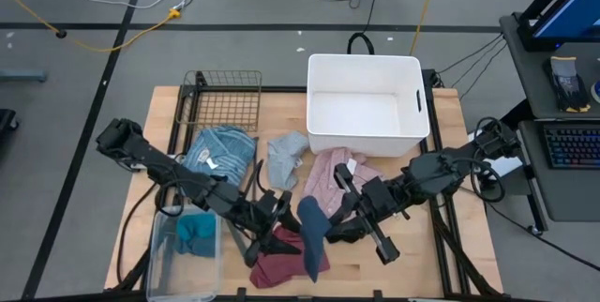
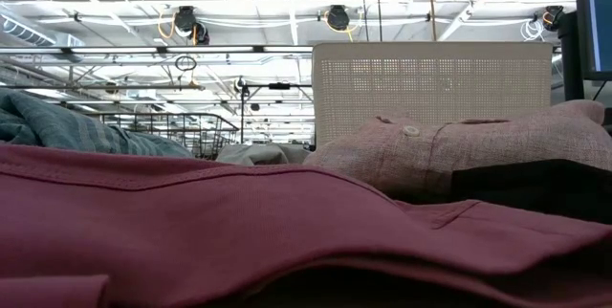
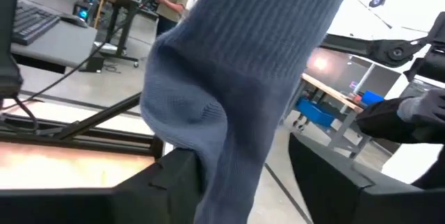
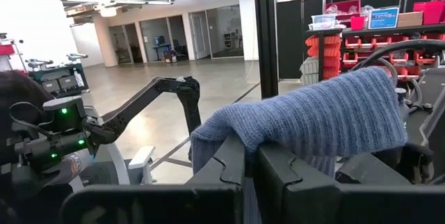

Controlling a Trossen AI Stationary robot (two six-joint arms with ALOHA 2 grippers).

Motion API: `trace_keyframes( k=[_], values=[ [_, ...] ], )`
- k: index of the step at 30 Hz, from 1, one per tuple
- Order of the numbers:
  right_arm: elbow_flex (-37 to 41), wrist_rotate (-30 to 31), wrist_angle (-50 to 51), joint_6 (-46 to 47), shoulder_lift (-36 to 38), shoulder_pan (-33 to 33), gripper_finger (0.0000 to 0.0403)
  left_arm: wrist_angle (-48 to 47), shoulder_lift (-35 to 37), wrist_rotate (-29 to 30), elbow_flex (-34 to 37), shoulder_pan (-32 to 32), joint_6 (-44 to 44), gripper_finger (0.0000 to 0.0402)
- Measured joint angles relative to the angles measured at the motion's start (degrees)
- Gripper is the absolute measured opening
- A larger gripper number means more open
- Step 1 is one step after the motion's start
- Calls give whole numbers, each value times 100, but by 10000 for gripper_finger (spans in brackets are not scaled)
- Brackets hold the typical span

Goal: Pick & Place Cloths
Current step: Put the dark blue sock into the transparent bin

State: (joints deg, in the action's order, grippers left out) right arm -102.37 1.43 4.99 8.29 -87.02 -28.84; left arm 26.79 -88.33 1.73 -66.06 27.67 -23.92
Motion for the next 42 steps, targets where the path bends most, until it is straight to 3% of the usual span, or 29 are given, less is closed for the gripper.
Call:
trace_keyframes(
  k=[11,18,26,34,42],
  values=[
    [4,13,36,9,0,0,2,-152,2,-171,-1,-232,-109,12],
    [4,4,691,408,36,-15,47,-791,138,-415,-2,-197,-556,4],
    [4,255,2494,1047,50,-17,94,-1654,849,-114,-1,227,-793,2],
    [4,473,3610,1626,50,-15,111,-1816,1564,1027,-2,910,-810,1],
    [4,473,3601,1621,50,-17,105,-1765,2140,2973,-2,1585,-88,0]
  ],
)
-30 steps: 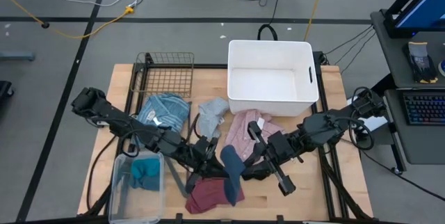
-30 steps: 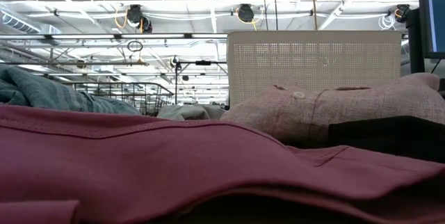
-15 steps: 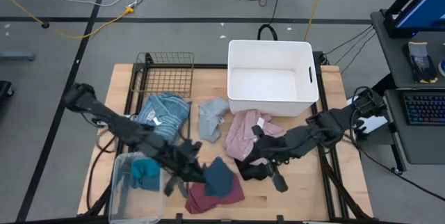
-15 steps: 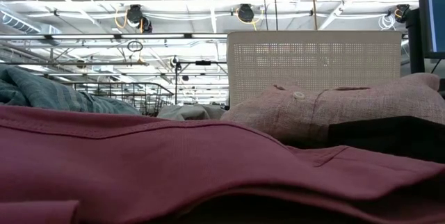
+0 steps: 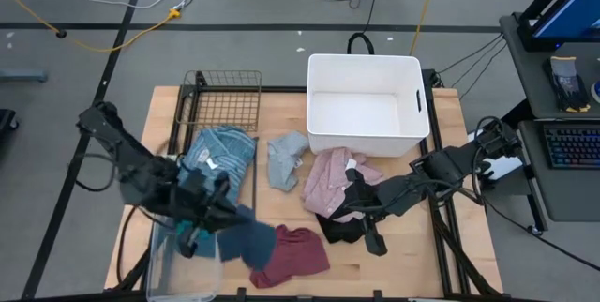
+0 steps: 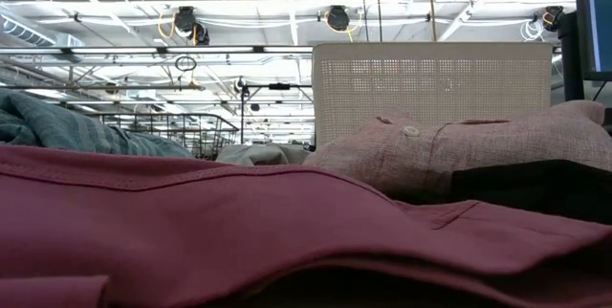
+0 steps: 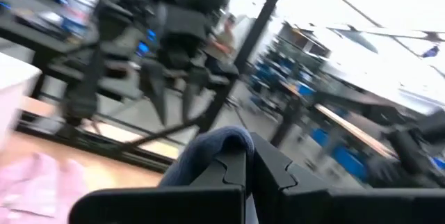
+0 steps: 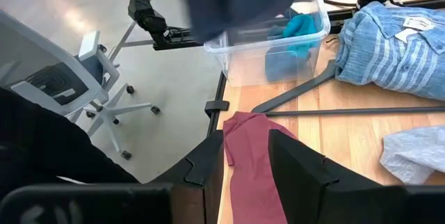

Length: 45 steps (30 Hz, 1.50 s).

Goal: Pick & Place Cloths
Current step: Put the dark blue sock into the transparent bin

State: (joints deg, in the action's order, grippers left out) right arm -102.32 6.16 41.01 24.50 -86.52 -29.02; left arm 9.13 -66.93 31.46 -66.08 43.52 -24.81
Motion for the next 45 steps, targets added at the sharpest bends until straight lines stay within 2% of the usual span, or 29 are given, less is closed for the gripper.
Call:
trace_keyframes(
  k=[8,18,23,35,39,45],
  values=[
    [0,1,1,-59,0,0,104,-251,511,1639,0,814,388,0],
    [0,1,1,-161,-2,0,100,-394,1158,3103,0,2091,397,0],
    [0,-1,1,-163,-4,0,100,-468,1309,3653,0,2842,204,0],
    [0,3,1,-162,-4,2,100,-468,854,5073,0,4378,-713,0],
    [0,3,-2,-131,-4,2,100,-468,563,5457,0,4707,-1023,0],
    [0,146,-148,-119,-7,2,100,-460,208,5697,0,4953,-1454,0]
  ],
)
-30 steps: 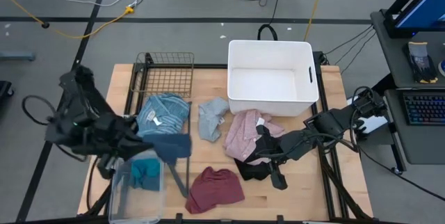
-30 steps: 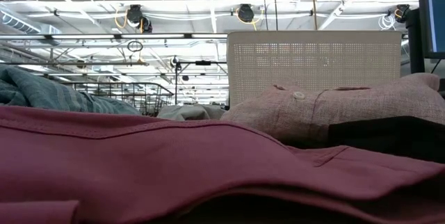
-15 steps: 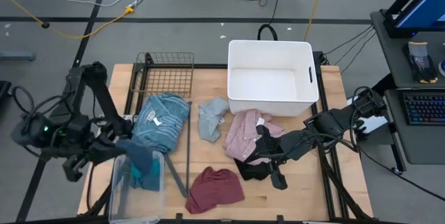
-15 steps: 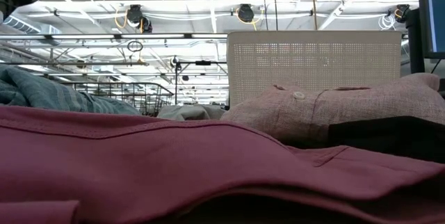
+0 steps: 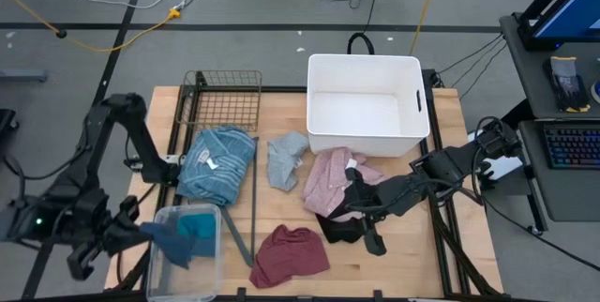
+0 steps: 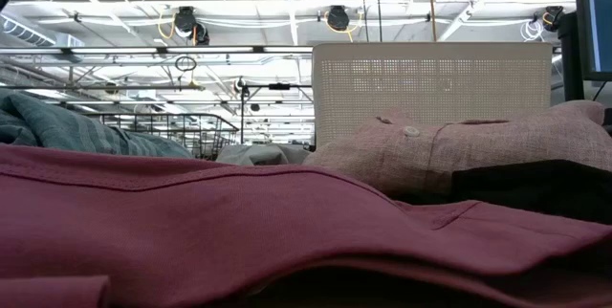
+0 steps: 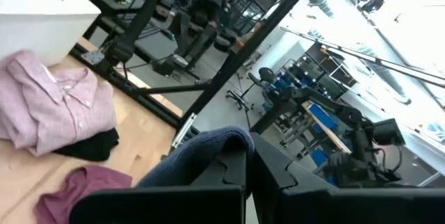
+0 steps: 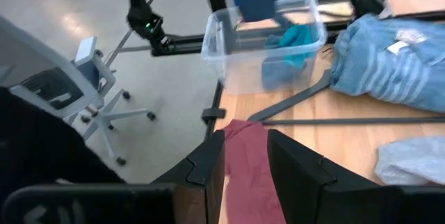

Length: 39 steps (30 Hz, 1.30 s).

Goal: Pick & Place Cloths
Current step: Put the dark blue sock into the transparent bin

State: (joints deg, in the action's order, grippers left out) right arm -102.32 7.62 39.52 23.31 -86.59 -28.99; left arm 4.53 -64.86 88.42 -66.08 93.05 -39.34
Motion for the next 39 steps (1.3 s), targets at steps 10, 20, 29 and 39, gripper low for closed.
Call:
trace_keyframes(
  k=[10,20,29,39],
  values=[
    [0,162,-344,0,-2,0,100,1,-601,3,0,8,-369,0],
    [0,162,-680,2,-2,0,100,3,-1299,26,0,-61,-477,0],
    [202,165,-1131,-5,-2,1,100,-63,-1208,26,0,-282,-234,0],
    [949,135,-1920,351,-2,2,100,-1201,-338,-563,0,-441,-532,0]
  ],
)
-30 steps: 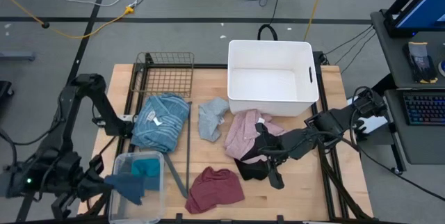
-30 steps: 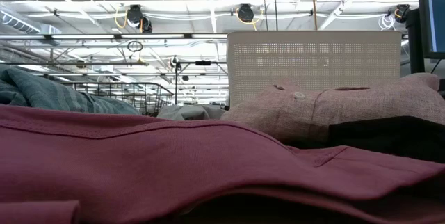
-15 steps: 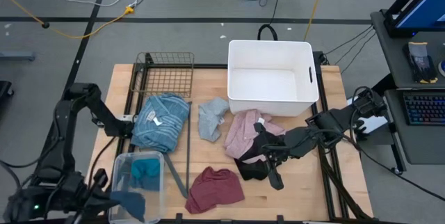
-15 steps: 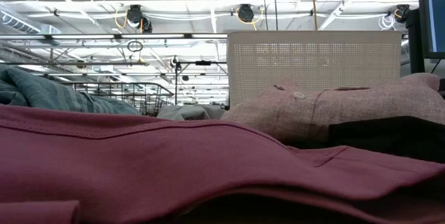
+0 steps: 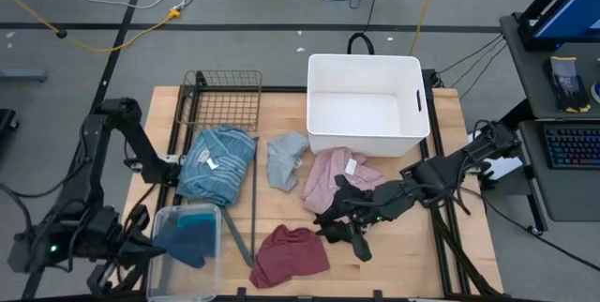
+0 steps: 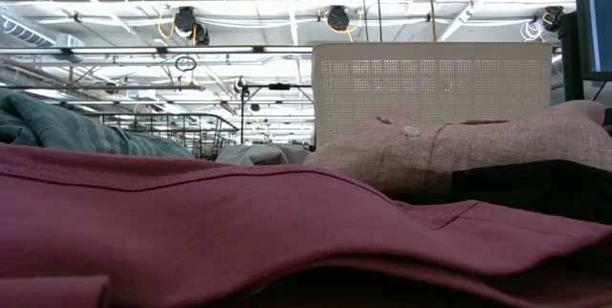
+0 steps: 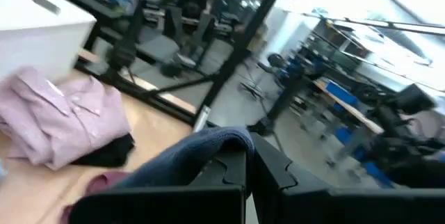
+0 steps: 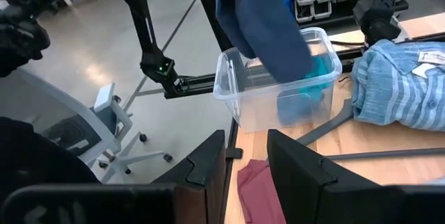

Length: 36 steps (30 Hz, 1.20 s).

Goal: Pick & Place Cloths
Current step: Put the dark blue sock into the transparent bin

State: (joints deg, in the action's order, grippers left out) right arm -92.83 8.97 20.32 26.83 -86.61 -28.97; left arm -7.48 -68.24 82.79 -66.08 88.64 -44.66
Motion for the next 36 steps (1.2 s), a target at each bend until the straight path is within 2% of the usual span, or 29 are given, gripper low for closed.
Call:
trace_keyframes(
  k=[7,15,18,20,25,31,36],
  values=[
    [219,-1,-347,107,0,0,100,-1774,637,-1549,0,-352,-2110,0],
    [231,0,-598,25,-1,0,100,-3920,961,-4276,0,-1050,-5140,0],
    [231,22,-597,9,0,0,100,-4463,933,-5378,0,-1307,-5806,0],
    [231,26,-597,7,0,0,100,-4702,905,-5906,0,-1429,-6046,0],
    [231,37,-595,1,0,9,100,-5085,748,-6469,0,-1649,-6300,0],
    [231,314,-595,-6,0,11,100,-5123,186,-7060,0,-1901,-6409,0],
    [231,319,-593,-8,0,11,100,-5217,-427,-7231,0,-2036,-6345,0]
  ],
)
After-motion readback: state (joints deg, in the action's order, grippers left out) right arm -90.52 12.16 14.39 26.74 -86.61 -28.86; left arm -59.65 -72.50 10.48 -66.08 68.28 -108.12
